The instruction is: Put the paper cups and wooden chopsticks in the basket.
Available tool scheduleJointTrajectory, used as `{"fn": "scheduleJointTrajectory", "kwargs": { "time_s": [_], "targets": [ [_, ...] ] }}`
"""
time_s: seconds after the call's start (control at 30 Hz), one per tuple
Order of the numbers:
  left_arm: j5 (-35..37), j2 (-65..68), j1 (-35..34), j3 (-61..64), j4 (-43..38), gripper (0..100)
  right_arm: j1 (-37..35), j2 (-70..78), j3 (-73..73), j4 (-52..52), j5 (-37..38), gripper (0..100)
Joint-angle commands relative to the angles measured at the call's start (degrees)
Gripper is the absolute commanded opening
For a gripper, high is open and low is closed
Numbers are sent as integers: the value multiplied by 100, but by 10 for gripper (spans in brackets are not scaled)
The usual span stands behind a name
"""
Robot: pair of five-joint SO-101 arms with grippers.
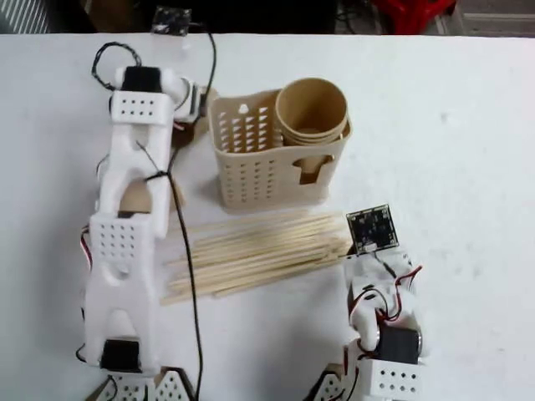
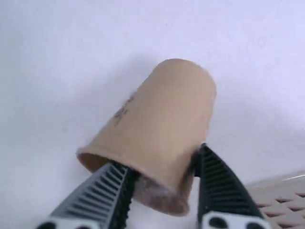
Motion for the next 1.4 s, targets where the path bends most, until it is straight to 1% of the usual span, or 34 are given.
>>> {"fn": "scheduleJointTrajectory", "kwargs": {
  "time_s": [0.0,0.13,0.23,0.3,0.4,0.47,0.6,0.7,0.8,0.9,1.0,1.07,1.23,1.37],
  "targets": [
    [-237,92,92,-738,18,71,-48,-57,-44,22,70,21],
    [-624,171,4,-1187,105,53,-48,-57,-44,22,70,21],
    [-800,163,-127,-1512,369,50,-48,-57,-44,22,70,21],
    [-985,127,-198,-1952,642,22,-48,-57,-44,22,70,21],
    [-1187,-92,-251,-2796,1231,20,-48,-57,-44,22,70,21],
    [-1284,-453,-233,-2998,1521,20,-48,-57,-44,22,70,21],
    [-1336,-1719,40,-2593,1732,20,-48,-57,-44,22,70,21],
    [-1336,-2765,505,-2303,1714,20,-48,-57,-44,22,70,21],
    [-1345,-3697,1288,-1793,1662,20,-48,-57,-44,22,70,21],
    [-1354,-4330,2123,-1143,1336,21,-40,-57,-44,22,70,21],
    [-1530,-4523,2721,-440,809,22,-22,-57,-44,22,70,21],
    [-1582,-4523,2976,9,545,22,-22,-57,-44,22,70,21],
    [-1565,-4523,3134,1073,-97,22,-22,-57,-44,22,70,21],
    [-1574,-4523,3231,1591,-316,23,-22,-66,-44,13,70,21]
  ]
}}
